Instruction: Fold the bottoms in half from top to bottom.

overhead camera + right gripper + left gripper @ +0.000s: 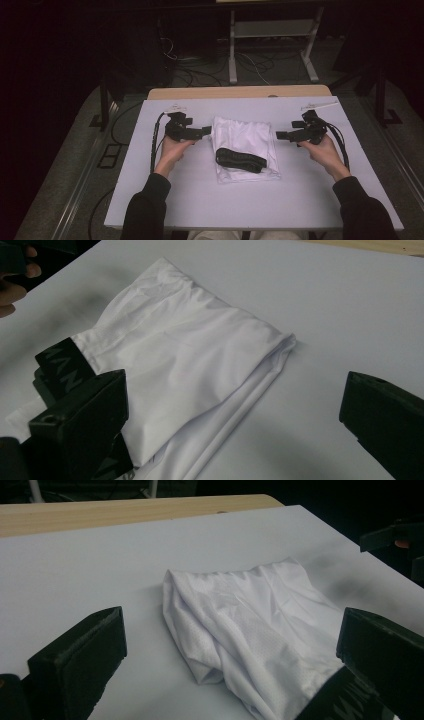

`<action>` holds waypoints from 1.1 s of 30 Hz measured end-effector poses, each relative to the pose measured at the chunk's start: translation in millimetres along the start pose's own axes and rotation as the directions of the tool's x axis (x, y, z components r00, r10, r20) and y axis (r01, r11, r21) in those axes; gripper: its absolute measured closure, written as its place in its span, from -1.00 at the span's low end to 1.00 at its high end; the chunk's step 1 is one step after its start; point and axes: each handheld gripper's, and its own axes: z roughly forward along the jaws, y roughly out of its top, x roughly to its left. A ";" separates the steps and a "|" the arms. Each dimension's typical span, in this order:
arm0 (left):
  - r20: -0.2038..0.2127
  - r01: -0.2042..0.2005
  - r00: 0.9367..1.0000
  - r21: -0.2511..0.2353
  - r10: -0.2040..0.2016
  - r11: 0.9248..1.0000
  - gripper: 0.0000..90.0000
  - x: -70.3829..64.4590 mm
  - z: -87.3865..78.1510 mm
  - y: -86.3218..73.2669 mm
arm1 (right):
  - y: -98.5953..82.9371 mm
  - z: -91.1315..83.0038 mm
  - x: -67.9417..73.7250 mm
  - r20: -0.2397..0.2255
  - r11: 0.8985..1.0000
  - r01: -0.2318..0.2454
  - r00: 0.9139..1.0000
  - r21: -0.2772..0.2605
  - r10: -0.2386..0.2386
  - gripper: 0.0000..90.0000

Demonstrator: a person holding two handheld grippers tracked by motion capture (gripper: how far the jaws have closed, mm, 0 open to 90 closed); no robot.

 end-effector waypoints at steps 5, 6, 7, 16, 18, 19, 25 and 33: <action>0.005 -0.023 1.000 -0.014 0.023 1.000 -1.00 -6.3 -10.8 -7.4 | -13.4 -13.1 4.9 0.014 0.999 0.013 1.000 -0.030 -0.012 -1.00; 0.008 -0.026 1.000 -0.012 0.026 1.000 -1.00 -7.7 -13.2 -8.7 | -16.0 -15.6 6.0 0.022 0.999 0.016 1.000 -0.034 -0.015 -1.00; 0.005 -0.034 0.999 -0.010 0.034 0.999 -1.00 -9.2 -15.6 -9.9 | -18.5 -18.4 6.6 0.022 0.999 0.019 1.000 -0.032 -0.018 -1.00; 0.008 -0.060 0.998 -0.032 0.060 0.998 -1.00 -20.8 -39.2 -23.9 | -38.8 -45.0 14.6 0.041 0.997 0.040 0.998 -0.065 -0.037 -1.00; 0.008 -0.064 0.998 -0.031 0.065 0.997 -1.00 -22.6 -43.6 -27.1 | -42.9 -49.9 16.2 0.046 0.996 0.044 0.998 -0.073 -0.041 -1.00; 0.010 -0.064 0.998 -0.031 0.065 0.997 -1.00 -23.5 -45.4 -28.7 | -44.8 -52.0 16.7 0.044 0.996 0.045 0.998 -0.078 -0.041 -1.00; 0.011 -0.077 0.997 -0.051 0.077 0.996 -1.00 -30.2 -59.1 -36.7 | -57.1 -63.0 18.8 0.047 0.994 0.042 0.998 -0.097 -0.038 -1.00; 0.002 -0.075 0.997 -0.073 0.075 0.995 -1.00 -37.4 -77.1 -51.4 | -77.3 -73.7 22.0 0.065 0.993 0.058 0.997 -0.101 -0.052 -1.00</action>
